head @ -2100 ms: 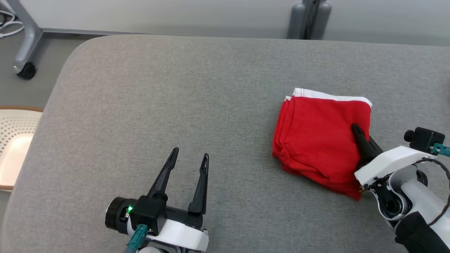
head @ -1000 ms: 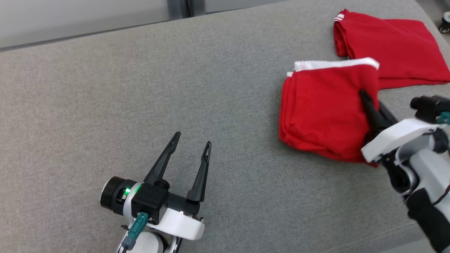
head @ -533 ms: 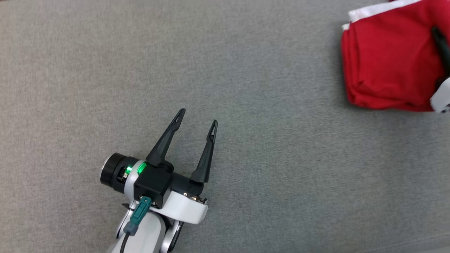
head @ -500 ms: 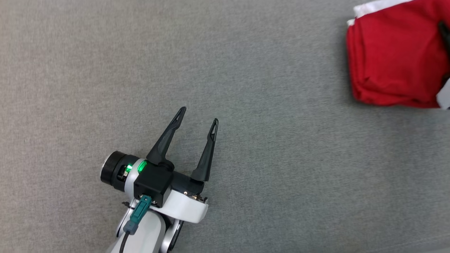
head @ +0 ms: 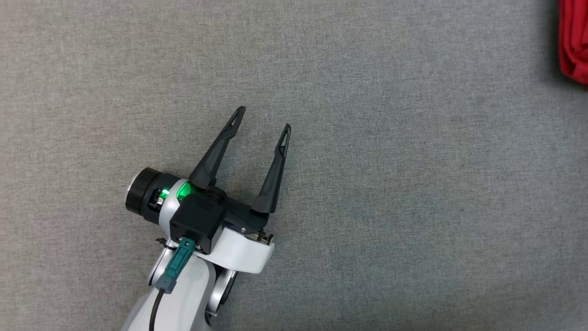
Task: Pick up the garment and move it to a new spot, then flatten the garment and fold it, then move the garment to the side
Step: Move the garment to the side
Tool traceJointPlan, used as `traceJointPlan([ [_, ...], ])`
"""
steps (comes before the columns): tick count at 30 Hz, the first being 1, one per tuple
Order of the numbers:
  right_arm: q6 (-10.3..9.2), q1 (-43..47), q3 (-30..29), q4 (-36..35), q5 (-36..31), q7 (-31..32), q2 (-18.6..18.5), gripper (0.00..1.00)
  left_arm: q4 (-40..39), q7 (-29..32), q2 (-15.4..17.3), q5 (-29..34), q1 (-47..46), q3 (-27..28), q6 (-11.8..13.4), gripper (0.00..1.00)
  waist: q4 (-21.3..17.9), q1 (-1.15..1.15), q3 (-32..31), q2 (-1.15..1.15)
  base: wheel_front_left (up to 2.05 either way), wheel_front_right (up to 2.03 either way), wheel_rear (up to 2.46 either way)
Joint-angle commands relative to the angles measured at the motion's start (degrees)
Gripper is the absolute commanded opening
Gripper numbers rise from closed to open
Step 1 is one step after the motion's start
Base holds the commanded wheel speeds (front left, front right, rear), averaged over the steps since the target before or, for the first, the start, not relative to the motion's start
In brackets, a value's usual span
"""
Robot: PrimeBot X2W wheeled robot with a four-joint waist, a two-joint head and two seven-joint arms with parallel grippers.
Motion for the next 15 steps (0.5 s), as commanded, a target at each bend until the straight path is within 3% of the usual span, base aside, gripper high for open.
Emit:
traceJointPlan([
  [1,-0.02,-0.98,-0.43,-0.25,-0.01,-0.32,-1.05,0.00,-0.44,0.09,0.60,0.34,-0.96,0.38,0.47,1.00,-0.24,0.00,0.49,0.00,0.00,0.00,0.00],
  [15,-0.02,-1.80,2.39,1.61,-0.50,-0.31,-6.49,0.00,-2.37,1.87,2.06,0.79,-1.53,-1.01,0.01,1.00,-0.13,0.00,2.47,0.00,0.00,0.00,0.00],
])
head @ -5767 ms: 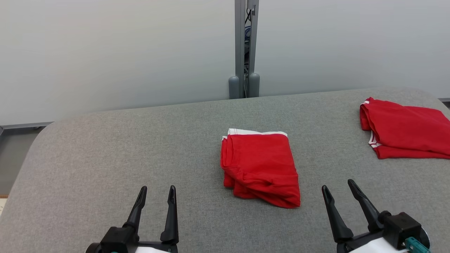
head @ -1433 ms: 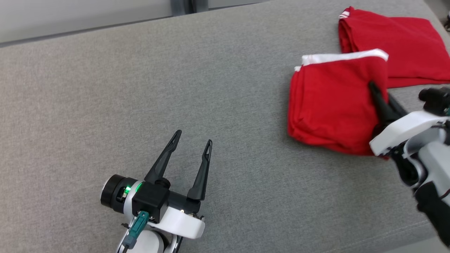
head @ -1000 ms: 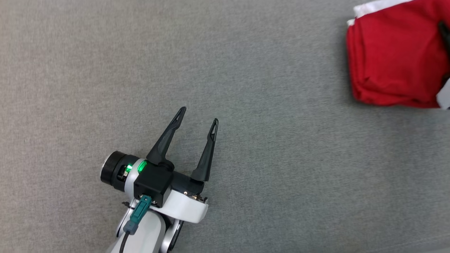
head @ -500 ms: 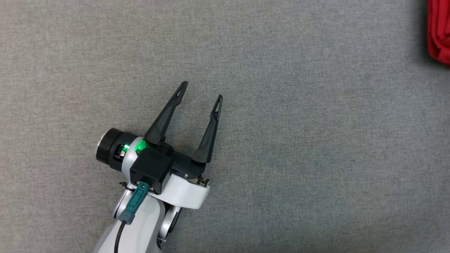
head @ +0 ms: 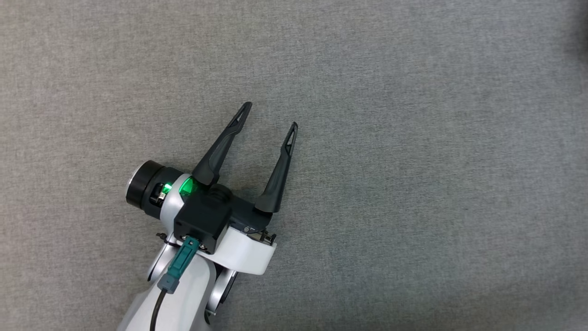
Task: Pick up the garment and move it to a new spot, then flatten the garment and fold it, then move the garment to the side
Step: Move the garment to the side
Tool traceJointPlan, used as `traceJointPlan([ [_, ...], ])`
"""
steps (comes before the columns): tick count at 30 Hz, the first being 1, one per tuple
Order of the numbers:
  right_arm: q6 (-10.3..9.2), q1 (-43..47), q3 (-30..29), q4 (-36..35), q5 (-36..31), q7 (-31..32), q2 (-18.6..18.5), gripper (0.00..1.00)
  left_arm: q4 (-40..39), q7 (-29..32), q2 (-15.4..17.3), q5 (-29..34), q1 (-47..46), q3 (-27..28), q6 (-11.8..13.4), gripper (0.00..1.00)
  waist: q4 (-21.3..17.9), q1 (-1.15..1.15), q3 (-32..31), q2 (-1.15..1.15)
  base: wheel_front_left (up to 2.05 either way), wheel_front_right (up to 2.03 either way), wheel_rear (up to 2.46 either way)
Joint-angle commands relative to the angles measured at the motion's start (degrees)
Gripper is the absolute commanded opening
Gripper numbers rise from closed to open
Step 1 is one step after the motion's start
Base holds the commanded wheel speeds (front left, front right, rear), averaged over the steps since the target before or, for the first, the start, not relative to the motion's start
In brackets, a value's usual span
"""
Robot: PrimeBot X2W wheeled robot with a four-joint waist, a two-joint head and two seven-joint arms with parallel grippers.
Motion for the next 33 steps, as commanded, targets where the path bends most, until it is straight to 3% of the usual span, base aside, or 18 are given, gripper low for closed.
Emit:
traceJointPlan([
  [1,-0.02,-0.19,0.86,1.28,-0.88,-0.26,-0.25,0.00,-0.09,0.16,0.55,0.37,-0.89,-0.12,-0.25,1.00,0.72,0.00,0.32,0.00,0.00,0.00,0.00],
  [7,-0.03,-2.61,2.97,7.92,-7.36,-0.17,0.38,0.00,-0.15,0.62,0.71,0.66,-1.66,-0.89,-0.45,1.00,2.21,0.00,0.71,0.00,0.00,0.00,0.00],
  [13,-0.03,-5.62,-0.82,8.81,-17.54,-0.27,0.70,0.00,-0.61,0.74,0.93,0.46,-1.83,-1.10,-0.23,1.00,2.92,0.00,0.74,0.00,0.00,0.00,0.00],
  [14,-0.03,-5.56,-2.25,8.66,-19.26,-0.28,0.91,0.10,-0.63,0.73,0.97,0.41,-1.77,-1.16,-0.20,1.00,3.03,0.00,0.69,0.00,0.00,0.00,0.00],
  [15,-0.03,-4.98,-3.51,8.94,-20.93,-0.28,1.24,0.33,-0.62,0.66,0.99,0.36,-1.69,-1.25,-0.15,1.00,3.12,0.00,0.62,0.00,0.00,0.00,0.00],
  [17,-0.03,-3.79,-5.64,9.64,-24.15,-0.28,2.02,1.00,-0.64,0.72,0.92,0.22,-1.57,-1.50,-0.16,1.00,3.28,0.00,0.43,0.00,0.00,0.00,0.00],
  [21,-0.03,-3.43,-10.75,12.52,-30.30,-0.29,2.24,1.00,-0.58,0.77,0.82,0.00,-1.43,-1.84,-0.06,1.00,3.38,0.00,-0.05,0.00,0.00,0.00,0.00],
  [25,-0.03,-4.15,-18.60,11.15,-38.77,-0.30,2.51,1.00,-0.19,0.61,0.87,-0.45,-1.04,-1.97,0.21,1.00,3.30,0.00,-1.21,0.00,0.00,0.00,0.00],
  [29,-0.03,-0.28,-27.68,5.08,-44.52,-0.29,7.22,1.00,0.43,0.13,0.71,-1.05,-0.11,-1.94,0.64,1.00,2.98,0.00,-3.45,0.00,0.00,0.00,0.00],
  [33,-0.02,5.76,-35.35,-3.11,-44.80,-0.29,15.48,1.00,1.30,-0.26,0.43,-1.76,0.91,-1.82,1.22,1.00,2.75,0.00,-6.68,0.00,0.00,0.00,0.00],
])
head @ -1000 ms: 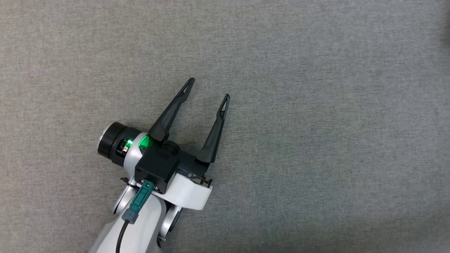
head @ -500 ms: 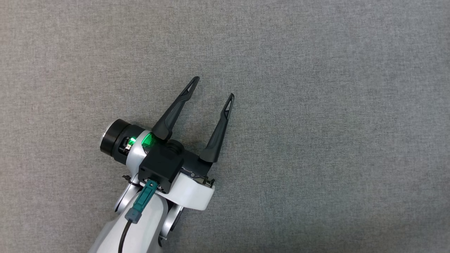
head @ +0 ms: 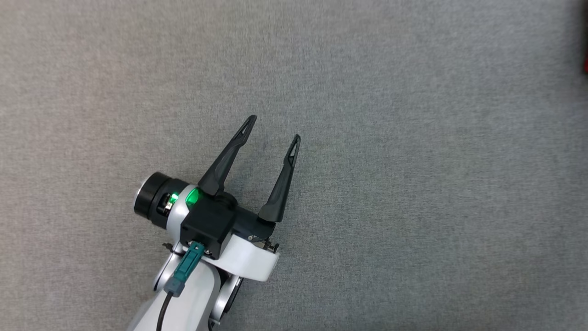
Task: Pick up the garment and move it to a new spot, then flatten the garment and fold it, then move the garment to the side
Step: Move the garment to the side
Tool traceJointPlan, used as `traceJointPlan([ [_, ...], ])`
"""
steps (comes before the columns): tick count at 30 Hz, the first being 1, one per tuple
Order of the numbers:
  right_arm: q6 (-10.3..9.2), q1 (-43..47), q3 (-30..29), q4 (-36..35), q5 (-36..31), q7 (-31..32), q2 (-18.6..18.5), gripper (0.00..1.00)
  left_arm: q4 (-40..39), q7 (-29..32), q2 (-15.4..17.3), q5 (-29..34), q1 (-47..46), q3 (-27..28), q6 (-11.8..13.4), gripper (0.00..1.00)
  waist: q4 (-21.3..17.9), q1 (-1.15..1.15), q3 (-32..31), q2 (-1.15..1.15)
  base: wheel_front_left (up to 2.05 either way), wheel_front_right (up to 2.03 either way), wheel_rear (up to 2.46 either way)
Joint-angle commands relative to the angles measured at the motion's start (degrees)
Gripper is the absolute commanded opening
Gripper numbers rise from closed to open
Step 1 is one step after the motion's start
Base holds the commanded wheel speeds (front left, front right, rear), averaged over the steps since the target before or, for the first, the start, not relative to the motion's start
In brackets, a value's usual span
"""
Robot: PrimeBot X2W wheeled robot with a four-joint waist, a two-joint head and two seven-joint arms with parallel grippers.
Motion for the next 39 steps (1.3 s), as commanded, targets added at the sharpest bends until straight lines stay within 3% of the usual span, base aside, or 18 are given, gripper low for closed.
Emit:
traceJointPlan([
  [1,-0.03,1.98,-1.20,-1.79,1.19,-0.28,2.06,1.00,0.22,-0.36,-0.03,-0.43,0.73,0.41,0.64,1.00,-0.27,0.00,-2.26,0.00,0.00,0.00,0.00],
  [7,-0.03,10.05,-2.02,-9.91,9.88,-0.20,12.75,1.00,1.43,-0.91,-0.47,-2.59,3.56,1.66,2.24,1.00,-0.30,0.00,-7.59,0.00,0.00,0.00,0.00],
  [15,-0.03,20.19,3.19,-17.09,19.89,-0.16,20.94,1.00,1.33,-1.78,-1.18,-5.31,7.81,3.80,4.24,1.00,0.64,0.00,-15.04,0.00,0.00,0.00,0.00],
  [25,-0.04,34.56,4.98,-29.48,26.40,-0.16,26.56,1.00,0.61,-1.97,-1.83,-6.19,14.65,9.28,6.58,1.00,2.01,0.00,-23.17,0.00,0.00,0.00,0.00],
  [30,-0.03,42.27,4.42,-36.28,25.55,-0.16,28.72,1.00,-0.23,-1.98,-2.06,-5.12,17.77,12.70,5.58,1.00,2.07,0.00,-25.81,0.00,0.00,0.00,0.00],
  [39,-0.03,55.03,-0.25,-39.34,23.04,-0.16,32.63,1.00,0.63,-1.99,-2.78,-5.51,24.01,17.13,2.76,1.00,2.81,0.00,-31.79,0.00,0.00,0.00,0.00],
])
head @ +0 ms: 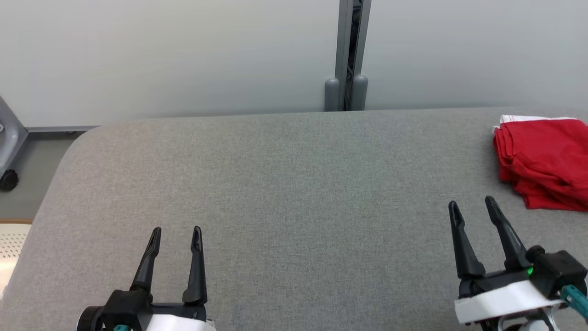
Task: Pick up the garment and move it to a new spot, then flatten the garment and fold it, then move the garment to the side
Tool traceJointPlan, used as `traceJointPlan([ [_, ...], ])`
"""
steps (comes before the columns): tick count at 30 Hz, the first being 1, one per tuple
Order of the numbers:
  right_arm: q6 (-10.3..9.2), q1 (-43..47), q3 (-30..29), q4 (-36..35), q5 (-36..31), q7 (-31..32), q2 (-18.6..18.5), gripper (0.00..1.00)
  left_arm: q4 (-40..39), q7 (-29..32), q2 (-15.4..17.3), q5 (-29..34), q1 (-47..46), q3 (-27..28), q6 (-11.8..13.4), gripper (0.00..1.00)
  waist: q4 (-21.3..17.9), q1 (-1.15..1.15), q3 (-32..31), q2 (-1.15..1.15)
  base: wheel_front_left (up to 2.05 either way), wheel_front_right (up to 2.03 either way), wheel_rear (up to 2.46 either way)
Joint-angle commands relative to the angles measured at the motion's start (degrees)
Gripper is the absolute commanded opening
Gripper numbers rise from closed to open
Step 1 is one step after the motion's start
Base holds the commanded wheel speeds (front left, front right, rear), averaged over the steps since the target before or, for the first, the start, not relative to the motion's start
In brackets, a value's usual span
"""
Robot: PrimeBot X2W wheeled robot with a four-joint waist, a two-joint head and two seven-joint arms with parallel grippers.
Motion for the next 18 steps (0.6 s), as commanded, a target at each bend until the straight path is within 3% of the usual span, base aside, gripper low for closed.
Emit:
traceJointPlan([
  [1,-0.02,1.84,-0.54,-0.34,-0.55,-0.02,0.21,1.00,0.46,-0.19,0.08,-0.02,0.42,0.71,-0.62,1.00,0.42,0.00,-1.71,0.00,0.00,0.00,0.00],
  [13,-0.02,9.86,-0.60,-2.28,-4.19,-0.02,0.79,1.00,5.65,-0.21,-0.02,0.99,2.66,2.72,-4.21,1.00,0.00,0.00,-3.51,0.00,0.00,0.00,0.00],
  [18,-0.02,11.03,-0.77,-1.92,-3.13,-0.02,0.84,1.00,6.13,-0.20,-0.01,0.83,2.82,2.61,-4.52,1.00,-0.63,0.00,-3.05,0.00,0.00,0.00,0.00],
])
